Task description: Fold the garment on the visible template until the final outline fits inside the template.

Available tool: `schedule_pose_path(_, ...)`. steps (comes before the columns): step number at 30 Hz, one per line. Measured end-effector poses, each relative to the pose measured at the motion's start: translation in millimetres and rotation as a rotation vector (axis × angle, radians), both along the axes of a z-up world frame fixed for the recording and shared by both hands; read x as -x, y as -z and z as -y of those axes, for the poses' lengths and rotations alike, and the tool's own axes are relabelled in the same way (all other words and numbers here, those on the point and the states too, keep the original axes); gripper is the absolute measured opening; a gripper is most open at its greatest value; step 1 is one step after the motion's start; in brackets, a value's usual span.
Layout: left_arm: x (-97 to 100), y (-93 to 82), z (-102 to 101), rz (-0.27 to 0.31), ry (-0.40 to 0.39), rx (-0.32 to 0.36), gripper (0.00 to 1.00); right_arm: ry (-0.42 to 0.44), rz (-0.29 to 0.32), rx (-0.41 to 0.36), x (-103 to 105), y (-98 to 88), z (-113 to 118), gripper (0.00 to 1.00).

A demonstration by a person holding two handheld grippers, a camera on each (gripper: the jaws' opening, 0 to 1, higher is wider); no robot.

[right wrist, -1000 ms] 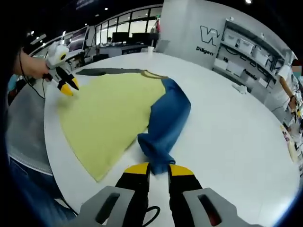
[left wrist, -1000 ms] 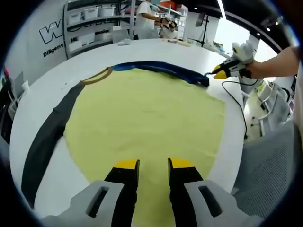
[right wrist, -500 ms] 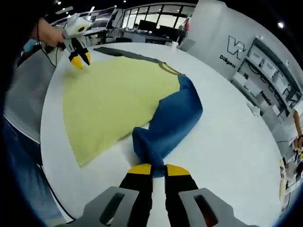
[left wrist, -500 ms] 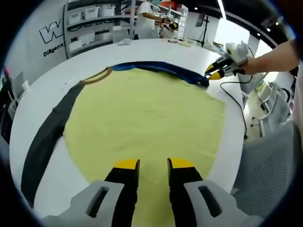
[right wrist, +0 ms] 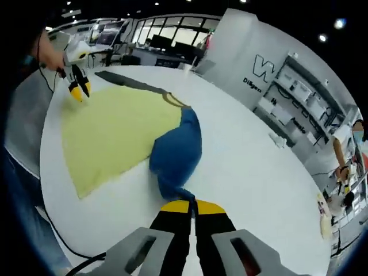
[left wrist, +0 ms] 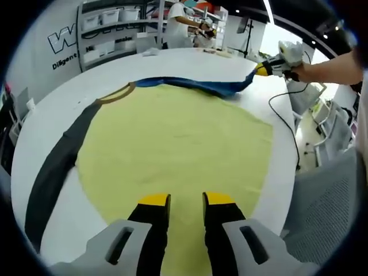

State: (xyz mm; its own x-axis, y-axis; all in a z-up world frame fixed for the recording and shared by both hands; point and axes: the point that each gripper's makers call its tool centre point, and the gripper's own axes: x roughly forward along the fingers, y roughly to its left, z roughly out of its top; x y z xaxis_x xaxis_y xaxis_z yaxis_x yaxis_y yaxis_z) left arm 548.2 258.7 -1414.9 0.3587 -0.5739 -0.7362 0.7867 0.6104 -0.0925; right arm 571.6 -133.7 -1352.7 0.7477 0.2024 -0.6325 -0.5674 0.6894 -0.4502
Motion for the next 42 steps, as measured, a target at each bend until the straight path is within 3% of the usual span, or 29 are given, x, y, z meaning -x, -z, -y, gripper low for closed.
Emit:
schedule_pose_path(5, 0.1, -1.8, 0, 0.003, -0.002, 0.000, 0.25, -0.052, -0.012, 0.109, 15, 12.4, 7, 0.00)
schedule_pose_path(10, 0.7, -2.2, -2, 0.003, -0.005, -0.003, 0.25, -0.039, -0.040, 0.124, 34, 33.3, 9, 0.00)
schedule_pose_path(15, 2.0, -1.7, -1, 0.002, 0.001, -0.006, 0.25, -0.015, -0.126, 0.094, 52, 63.3, 3, 0.00)
schedule_pose_path(17, 1.8, -1.7, 0, 0.002, 0.004, -0.007, 0.25, 0.009, -0.182, 0.102, 59, 74.4, 7, 0.00)
schedule_pose_path(18, 1.7, -2.0, 0, 0.002, 0.005, -0.006, 0.25, 0.030, -0.214, 0.070, 63, 79.4, 6, 0.00)
schedule_pose_path(21, 1.0, -3.5, 0, 0.005, 0.005, -0.004, 0.25, 0.100, -0.221, -0.019, 64, 77.5, 6, 0.12)
schedule_pose_path(24, 0.5, -3.4, 0, 0.005, 0.005, -0.006, 0.25, 0.124, -0.214, -0.026, 62, 73.1, 15, 0.12)
schedule_pose_path(29, 0.1, -3.0, 1, 0.004, 0.005, -0.007, 0.25, 0.253, -0.211, -0.133, 46, 68.4, 34, 0.16)
schedule_pose_path(34, 1.0, -3.2, 2, 0.002, 0.008, -0.008, 0.25, 0.310, -0.253, -0.160, 32, 78.5, 47, 0.19)
schedule_pose_path(42, 2.4, -4.1, -1, 0.001, 0.000, -0.018, 0.24, 0.367, -0.329, -0.189, 22, 93.1, 50, 0.14)
